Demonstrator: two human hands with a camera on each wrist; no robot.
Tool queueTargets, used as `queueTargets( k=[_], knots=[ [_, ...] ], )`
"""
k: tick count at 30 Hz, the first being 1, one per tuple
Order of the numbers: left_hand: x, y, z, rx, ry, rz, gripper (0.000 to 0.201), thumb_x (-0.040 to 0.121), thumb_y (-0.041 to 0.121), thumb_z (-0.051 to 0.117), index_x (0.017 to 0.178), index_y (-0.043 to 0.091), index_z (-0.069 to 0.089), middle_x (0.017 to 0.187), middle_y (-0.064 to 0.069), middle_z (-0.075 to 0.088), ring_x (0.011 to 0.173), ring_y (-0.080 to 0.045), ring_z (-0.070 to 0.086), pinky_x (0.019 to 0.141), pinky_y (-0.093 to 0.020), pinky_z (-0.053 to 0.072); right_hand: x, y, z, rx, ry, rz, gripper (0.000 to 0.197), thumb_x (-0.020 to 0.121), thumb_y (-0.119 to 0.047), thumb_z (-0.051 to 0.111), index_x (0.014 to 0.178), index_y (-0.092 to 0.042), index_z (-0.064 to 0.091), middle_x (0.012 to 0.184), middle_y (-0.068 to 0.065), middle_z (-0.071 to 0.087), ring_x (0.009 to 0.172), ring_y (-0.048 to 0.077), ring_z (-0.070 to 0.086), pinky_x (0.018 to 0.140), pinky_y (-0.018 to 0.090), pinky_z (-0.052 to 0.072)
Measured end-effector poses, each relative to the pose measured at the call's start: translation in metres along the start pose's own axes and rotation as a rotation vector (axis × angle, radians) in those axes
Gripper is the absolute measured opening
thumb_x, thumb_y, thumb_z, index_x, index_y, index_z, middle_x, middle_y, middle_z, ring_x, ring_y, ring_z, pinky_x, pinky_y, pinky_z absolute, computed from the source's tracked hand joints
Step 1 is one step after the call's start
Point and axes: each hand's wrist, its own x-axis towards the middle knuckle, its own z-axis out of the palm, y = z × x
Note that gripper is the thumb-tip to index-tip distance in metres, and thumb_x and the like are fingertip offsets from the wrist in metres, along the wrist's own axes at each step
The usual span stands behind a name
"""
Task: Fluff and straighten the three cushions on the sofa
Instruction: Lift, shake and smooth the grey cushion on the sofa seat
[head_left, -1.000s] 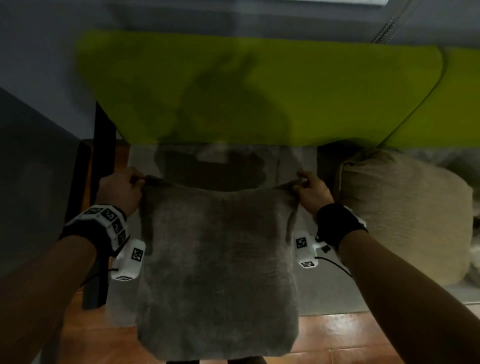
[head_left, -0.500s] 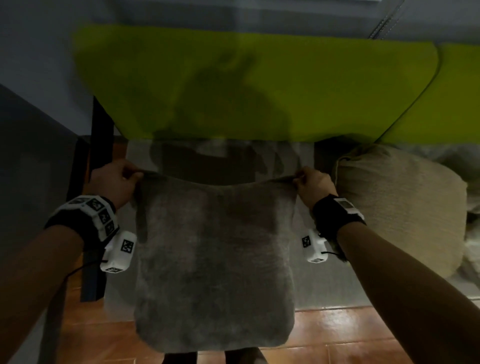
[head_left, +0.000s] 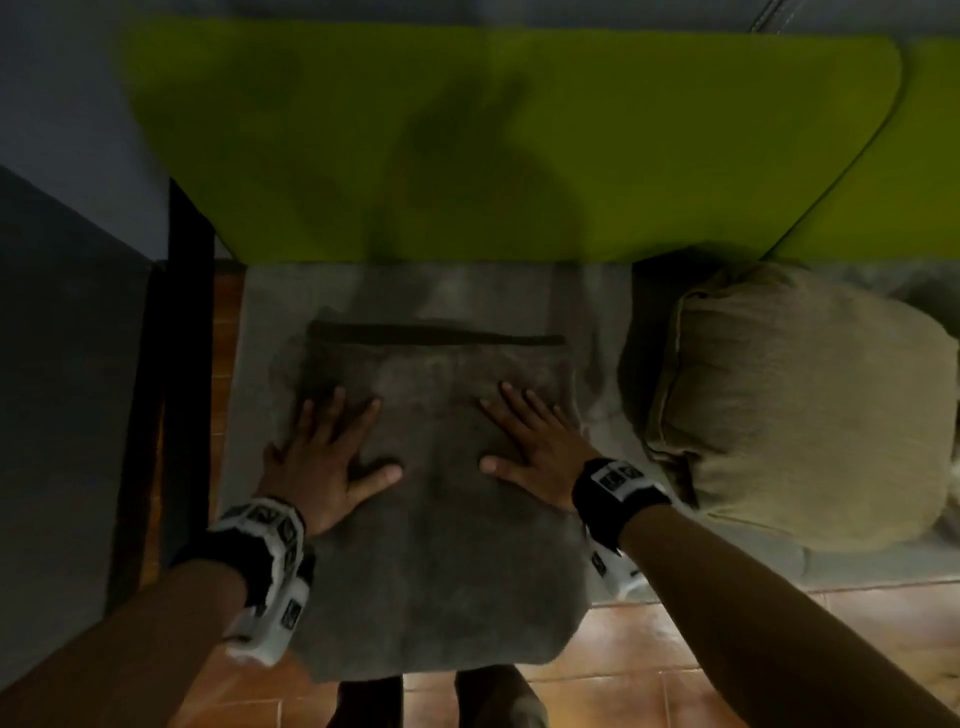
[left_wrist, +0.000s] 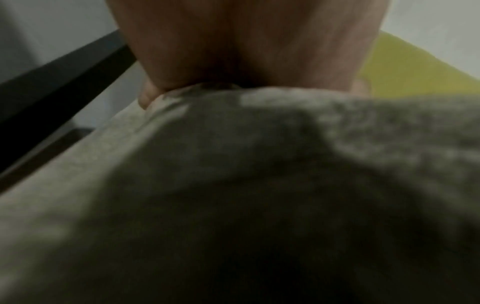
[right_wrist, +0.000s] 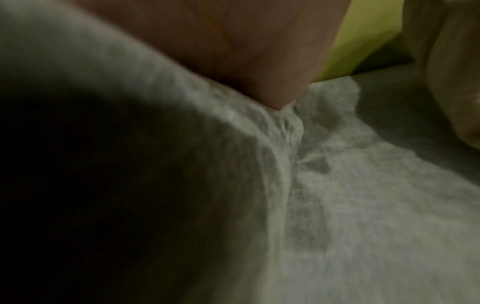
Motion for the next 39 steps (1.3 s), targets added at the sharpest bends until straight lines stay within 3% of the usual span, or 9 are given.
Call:
queueTargets(
  k=[10, 13, 16, 20, 23, 27, 30, 33, 39],
  knots=[
    [-0.012, 0.018, -0.041, 0.137, 0.012, 0.009, 0.103, 0.065, 0.097, 0.015, 0.149, 0.049, -0.022, 0.164, 0.004, -0.02, 0.152, -0.028, -0.009, 0.116, -0.066, 0.013, -0.019, -0.005, -0.053, -0.113, 0.083, 0.058, 0.097, 0.081, -0.094, 0.015, 0.16, -0.041, -0.007, 0.171, -0.009, -0.006, 0.157, 0.025, -0.005, 0.124, 0.061, 0.0],
    [-0.037, 0.032, -0.046, 0.188, 0.218, 0.234, 0.084, 0.085, 0.081, 0.02, 0.154, 0.043, -0.009, 0.167, -0.004, -0.007, 0.153, -0.034, 0.001, 0.113, -0.066, 0.024, -0.041, -0.025, -0.055, -0.252, 0.359, -0.19, 0.072, 0.1, -0.063, 0.022, 0.162, -0.031, 0.007, 0.171, 0.003, 0.004, 0.156, 0.032, 0.008, 0.123, 0.061, 0.014],
    [-0.058, 0.041, -0.026, 0.178, 0.2, 0.288, 0.075, 0.087, 0.081, 0.011, 0.152, 0.05, -0.009, 0.167, 0.0, -0.008, 0.153, -0.032, 0.0, 0.113, -0.064, 0.024, -0.042, -0.036, -0.032, -0.159, 0.244, -0.367, 0.067, 0.1, -0.068, 0.021, 0.16, -0.042, 0.006, 0.171, -0.001, 0.0, 0.157, 0.031, 0.001, 0.125, 0.056, 0.006],
    [-0.065, 0.014, 0.006, 0.039, -0.032, -0.009, 0.095, 0.065, 0.098, 0.014, 0.144, 0.059, -0.021, 0.158, 0.02, -0.032, 0.15, -0.026, -0.021, 0.112, -0.069, 0.022, -0.018, 0.0, -0.012, -0.026, -0.013, 0.01, 0.095, 0.071, -0.099, 0.007, 0.155, -0.056, -0.007, 0.169, -0.016, -0.011, 0.157, 0.023, -0.008, 0.123, 0.062, 0.002],
    [-0.055, 0.005, 0.004, 0.001, -0.068, -0.048, 0.102, 0.06, 0.102, 0.014, 0.146, 0.057, -0.018, 0.16, 0.019, -0.027, 0.152, -0.029, -0.015, 0.111, -0.07, 0.021, -0.009, 0.019, -0.035, -0.068, -0.075, 0.184, 0.097, 0.077, -0.097, 0.012, 0.159, -0.047, 0.0, 0.17, -0.015, 0.002, 0.157, 0.025, 0.006, 0.123, 0.061, 0.007],
    [-0.052, 0.017, 0.0, 0.017, 0.077, -0.064, 0.109, 0.06, 0.099, 0.006, 0.153, 0.046, -0.013, 0.166, 0.005, -0.017, 0.152, -0.035, -0.004, 0.114, -0.066, 0.019, -0.036, 0.002, -0.053, -0.16, 0.225, 0.229, 0.079, 0.097, -0.071, 0.019, 0.162, -0.029, 0.011, 0.171, 0.001, 0.01, 0.156, 0.031, 0.011, 0.124, 0.06, 0.012],
    [-0.077, 0.032, 0.01, 0.014, 0.338, 0.085, 0.093, 0.08, 0.086, 0.018, 0.156, 0.037, -0.005, 0.167, -0.005, -0.008, 0.151, -0.038, 0.006, 0.113, -0.066, 0.023, -0.079, -0.043, -0.024, -0.1, 0.459, -0.056, 0.075, 0.098, -0.065, 0.022, 0.162, -0.028, 0.012, 0.17, 0.01, 0.014, 0.156, 0.036, 0.013, 0.123, 0.059, 0.018],
    [-0.111, 0.033, 0.046, 0.024, 0.37, 0.255, 0.088, 0.084, 0.079, 0.032, 0.155, 0.044, -0.005, 0.166, -0.001, -0.014, 0.152, -0.037, -0.001, 0.112, -0.067, 0.023, -0.109, -0.084, 0.034, -0.204, 0.267, -0.284, 0.081, 0.092, -0.079, 0.029, 0.16, -0.045, 0.001, 0.172, 0.001, -0.006, 0.157, 0.037, -0.004, 0.122, 0.065, -0.001],
    [-0.095, -0.005, 0.073, 0.118, 0.1, 0.117, 0.092, 0.075, 0.089, 0.029, 0.147, 0.056, -0.017, 0.159, 0.018, -0.03, 0.151, -0.026, -0.018, 0.111, -0.071, 0.019, -0.074, -0.075, 0.071, -0.346, 0.087, -0.022, 0.089, 0.079, -0.096, 0.023, 0.149, -0.062, -0.019, 0.161, -0.019, -0.035, 0.151, 0.023, -0.032, 0.118, 0.064, -0.018]
  ],
)
